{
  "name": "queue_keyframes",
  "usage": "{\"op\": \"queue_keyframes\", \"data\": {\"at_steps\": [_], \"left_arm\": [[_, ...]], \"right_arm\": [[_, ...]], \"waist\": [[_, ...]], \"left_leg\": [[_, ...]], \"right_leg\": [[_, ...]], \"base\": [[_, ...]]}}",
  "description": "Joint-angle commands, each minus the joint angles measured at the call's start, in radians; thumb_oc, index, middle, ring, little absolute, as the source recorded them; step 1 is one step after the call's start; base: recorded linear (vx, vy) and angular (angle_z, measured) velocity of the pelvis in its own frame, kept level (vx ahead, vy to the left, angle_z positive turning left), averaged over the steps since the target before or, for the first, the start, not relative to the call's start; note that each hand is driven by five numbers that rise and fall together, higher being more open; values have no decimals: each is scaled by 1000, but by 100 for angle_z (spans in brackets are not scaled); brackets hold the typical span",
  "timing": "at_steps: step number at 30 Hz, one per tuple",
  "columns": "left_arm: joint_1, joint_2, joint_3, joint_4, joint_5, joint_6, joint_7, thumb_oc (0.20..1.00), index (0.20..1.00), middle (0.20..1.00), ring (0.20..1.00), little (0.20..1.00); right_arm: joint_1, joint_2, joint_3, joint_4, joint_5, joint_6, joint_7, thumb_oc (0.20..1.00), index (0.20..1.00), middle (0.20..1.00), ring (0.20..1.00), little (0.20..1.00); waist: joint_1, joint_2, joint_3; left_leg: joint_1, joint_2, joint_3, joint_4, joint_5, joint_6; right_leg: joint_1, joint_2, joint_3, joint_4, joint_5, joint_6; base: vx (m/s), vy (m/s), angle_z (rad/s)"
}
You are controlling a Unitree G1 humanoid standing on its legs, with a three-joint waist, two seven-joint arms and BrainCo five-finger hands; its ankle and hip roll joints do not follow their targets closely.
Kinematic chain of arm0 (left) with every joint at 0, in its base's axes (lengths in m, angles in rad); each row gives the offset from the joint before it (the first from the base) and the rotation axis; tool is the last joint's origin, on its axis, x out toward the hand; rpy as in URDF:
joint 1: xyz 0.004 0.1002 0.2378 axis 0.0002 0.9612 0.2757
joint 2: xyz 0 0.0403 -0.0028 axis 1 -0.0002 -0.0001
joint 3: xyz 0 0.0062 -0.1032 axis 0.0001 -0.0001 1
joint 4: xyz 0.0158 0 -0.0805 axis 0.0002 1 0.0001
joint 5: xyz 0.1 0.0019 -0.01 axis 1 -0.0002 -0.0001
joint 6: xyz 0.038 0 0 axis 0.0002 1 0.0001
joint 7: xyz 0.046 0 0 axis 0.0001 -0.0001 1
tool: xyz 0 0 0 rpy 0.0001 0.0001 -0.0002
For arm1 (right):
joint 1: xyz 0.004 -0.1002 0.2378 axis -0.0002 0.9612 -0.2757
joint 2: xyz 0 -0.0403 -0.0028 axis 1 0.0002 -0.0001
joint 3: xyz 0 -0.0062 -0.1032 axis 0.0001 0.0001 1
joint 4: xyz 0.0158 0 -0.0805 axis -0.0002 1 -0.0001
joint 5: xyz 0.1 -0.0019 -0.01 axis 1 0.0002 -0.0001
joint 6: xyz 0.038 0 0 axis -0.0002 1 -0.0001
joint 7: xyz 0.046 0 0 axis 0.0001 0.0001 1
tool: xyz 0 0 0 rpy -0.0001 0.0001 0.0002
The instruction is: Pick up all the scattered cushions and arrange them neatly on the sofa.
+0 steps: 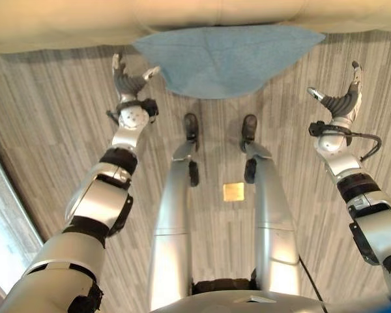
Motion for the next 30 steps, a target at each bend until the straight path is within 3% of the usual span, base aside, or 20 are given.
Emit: {"op": "queue_keyframes", "data": {"at_steps": [1,9,17,19,27,30], "left_arm": [[17,17,25,-43,1,-59,30,1000,1000,1000,1000,1000],[-63,-12,15,-61,-21,-86,92,1000,1000,1000,1000,1000],[-82,-41,6,-90,-44,-104,84,1000,1000,1000,1000,1000],[-120,-99,-33,-139,-85,-130,56,1000,1000,1000,1000,1000],[-123,-111,-41,-157,-88,-132,47,1000,1000,1000,1000,1000],[-155,-140,-72,-191,-99,-147,47,1000,1000,1000,1000,1000]], "right_arm": [[30,-40,8,-46,18,-42,-19,1000,1000,1000,1000,1000],[-26,-32,24,-56,-19,-28,-65,1000,1000,1000,1000,1000],[-51,-45,35,-24,-7,-28,-56,1000,1000,1000,1000,1000],[-175,-81,99,88,39,-26,-24,1000,1000,1000,1000,1000],[-203,-89,114,101,40,-24,-20,1000,1000,1000,1000,1000],[-309,-114,158,118,32,-7,-28,1000,1000,1000,1000,1000]], "waist": [[6,22,-22],[4,28,-21],[7,36,-21],[20,50,-21],[23,54,-21],[33,62,-21]], "left_leg": [[-8,-40,-118,79,-204,-12],[-75,-55,-117,83,-205,-3],[-88,-61,-115,85,-202,-4],[-120,-71,-116,87,-200,-9],[-129,-71,-118,86,-199,-9],[-161,-77,-123,85,-192,-13]], "right_leg": [[81,-6,10,-64,-71,46],[0,-9,22,-52,-64,57],[-20,-9,24,-39,-68,54],[-61,-11,24,-20,-73,49],[-70,-12,21,-16,-76,49],[-104,-11,18,4,-85,48]], "base": [[26,29,-5],[13,31,0],[0,0,0],[19,-60,1],[6,-18,2],[34,-77,5]]}}
